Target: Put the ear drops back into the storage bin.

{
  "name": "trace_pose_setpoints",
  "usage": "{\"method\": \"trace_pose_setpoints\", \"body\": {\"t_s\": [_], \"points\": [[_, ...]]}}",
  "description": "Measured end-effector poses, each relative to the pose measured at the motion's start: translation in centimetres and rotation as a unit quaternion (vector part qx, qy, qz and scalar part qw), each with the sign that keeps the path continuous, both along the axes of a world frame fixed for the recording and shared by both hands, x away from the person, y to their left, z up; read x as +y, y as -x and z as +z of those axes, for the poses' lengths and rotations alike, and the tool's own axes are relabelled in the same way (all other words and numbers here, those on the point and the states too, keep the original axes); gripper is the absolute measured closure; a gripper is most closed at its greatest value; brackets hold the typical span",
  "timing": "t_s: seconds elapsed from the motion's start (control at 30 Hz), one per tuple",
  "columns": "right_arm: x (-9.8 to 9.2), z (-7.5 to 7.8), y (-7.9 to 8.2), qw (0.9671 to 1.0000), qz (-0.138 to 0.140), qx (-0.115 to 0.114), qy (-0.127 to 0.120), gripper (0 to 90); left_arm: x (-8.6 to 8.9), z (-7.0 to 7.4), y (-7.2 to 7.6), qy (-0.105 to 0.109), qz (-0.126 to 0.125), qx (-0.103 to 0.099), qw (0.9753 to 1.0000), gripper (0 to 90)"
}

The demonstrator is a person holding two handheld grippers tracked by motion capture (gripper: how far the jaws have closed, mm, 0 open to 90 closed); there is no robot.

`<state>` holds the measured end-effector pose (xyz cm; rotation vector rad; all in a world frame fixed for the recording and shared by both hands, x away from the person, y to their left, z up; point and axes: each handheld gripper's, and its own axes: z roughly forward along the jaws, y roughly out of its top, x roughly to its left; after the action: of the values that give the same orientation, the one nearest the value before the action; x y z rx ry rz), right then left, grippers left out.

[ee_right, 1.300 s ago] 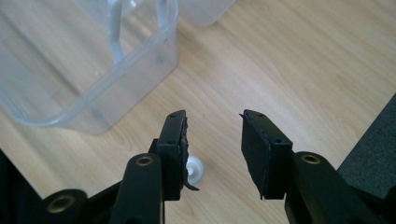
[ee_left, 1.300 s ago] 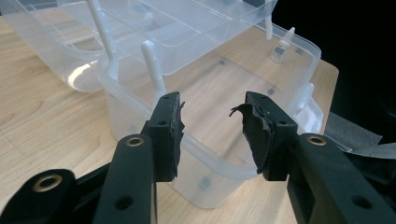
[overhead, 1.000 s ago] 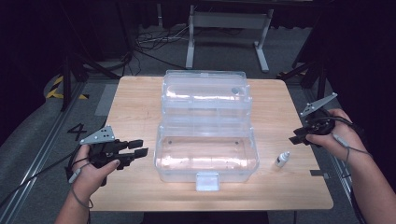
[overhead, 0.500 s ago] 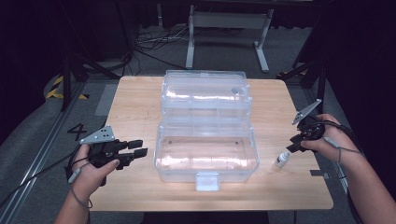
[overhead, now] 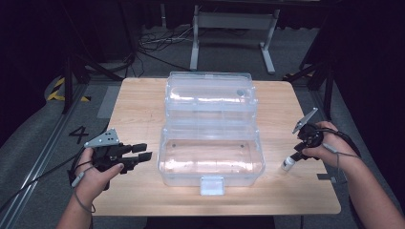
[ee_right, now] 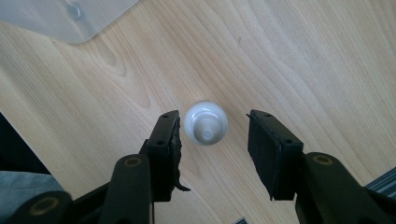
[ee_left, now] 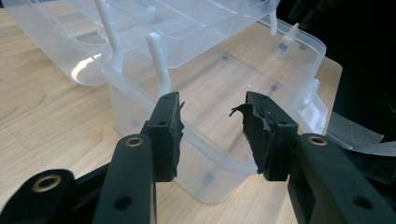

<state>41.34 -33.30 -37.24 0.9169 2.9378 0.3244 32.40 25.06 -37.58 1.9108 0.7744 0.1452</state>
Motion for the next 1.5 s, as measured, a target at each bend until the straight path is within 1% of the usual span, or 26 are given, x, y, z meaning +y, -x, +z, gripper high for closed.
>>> {"method": "trace_pose_setpoints", "body": {"t_s": [0.2, 0.33, 0.4, 0.5, 0.53, 0.63, 0.67, 0.73, 0.77, 0.8, 0.83, 0.93, 1.0, 1.07, 1.2, 1.27, 1.37, 1.5], "points": [[0.2, -1.2, 0.0, 0.9998, 0.006, 0.014, 0.012, 55.9, 0.0, -0.2, -0.1, 0.001, 0.0, 0.002, 1.0, 56.9], [0.4, -1.9, 0.0, 0.9994, 0.019, 0.02, 0.02, 58.2, -0.2, -0.3, -0.1, -0.001, -0.003, 0.004, 1.0, 56.9], [0.6, -2.2, -0.1, 0.9992, 0.026, 0.019, 0.023, 59.4, -0.2, -0.3, -0.1, -0.001, -0.003, 0.004, 1.0, 56.9], [0.8, -2.6, -0.2, 0.9988, 0.033, 0.023, 0.03, 60.3, -0.1, -0.3, -0.1, -0.001, -0.001, 0.004, 1.0, 56.9], [0.8, -2.7, -0.2, 0.9987, 0.033, 0.023, 0.03, 60.3, -0.1, -0.3, -0.1, 0.0, -0.002, 0.004, 1.0, 56.9], [1.0, -2.9, -0.3, 0.998, 0.042, 0.017, 0.043, 62.4, -0.1, -0.3, -0.1, 0.0, -0.002, 0.005, 1.0, 56.9], [1.0, -2.9, -0.2, 0.9981, 0.041, 0.017, 0.042, 62.6, -0.1, -0.3, -0.1, 0.0, -0.002, 0.005, 1.0, 56.9], [1.1, -2.8, -0.2, 0.9981, 0.044, 0.013, 0.041, 64.7, -0.1, -0.3, -0.1, 0.0, -0.002, 0.005, 1.0, 56.9], [1.1, -2.7, -0.2, 0.9978, 0.048, 0.011, 0.043, 67.6, -0.1, -0.3, -0.1, 0.0, -0.002, 0.005, 1.0, 56.9], [1.1, -2.5, -0.1, 0.998, 0.046, 0.01, 0.043, 71.2, -0.1, -0.3, -0.1, 0.0, -0.002, 0.005, 1.0, 56.9], [1.1, -2.4, -0.1, 0.9981, 0.046, 0.009, 0.039, 71.2, -0.1, -0.3, -0.1, 0.0, -0.002, 0.006, 1.0, 57.0], [1.2, -2.5, -0.1, 0.9981, 0.044, 0.011, 0.041, 71.3, -0.1, -0.3, -0.1, 0.0, -0.002, 0.005, 1.0, 57.0], [1.2, -2.5, -0.1, 0.9983, 0.044, 0.011, 0.036, 71.4, 0.0, -0.2, -0.1, 0.0, -0.001, 0.004, 1.0, 56.9], [1.2, -2.4, -0.2, 0.9981, 0.046, 0.011, 0.038, 71.4, 0.1, -0.2, -0.1, 0.001, -0.001, 0.004, 1.0, 56.9], [1.4, -2.0, -0.1, 0.9981, 0.049, 0.01, 0.036, 71.4, 0.2, -0.3, -0.2, 0.002, 0.003, 0.006, 1.0, 56.9], [1.6, -1.5, 0.0, 0.998, 0.05, 0.01, 0.039, 71.3, 0.3, -0.3, -0.2, 0.001, 0.005, 0.006, 1.0, 56.7], [1.9, -0.6, 0.2, 0.9978, 0.055, 0.007, 0.036, 71.3, 0.3, -0.3, -0.2, -0.002, 0.008, 0.002, 1.0, 54.6], [2.5, 0.8, 0.4, 0.9972, 0.066, 0.001, 0.035, 71.4, 0.4, -0.2, -0.2, -0.003, 0.012, 0.001, 0.9999, 53.3]]}}
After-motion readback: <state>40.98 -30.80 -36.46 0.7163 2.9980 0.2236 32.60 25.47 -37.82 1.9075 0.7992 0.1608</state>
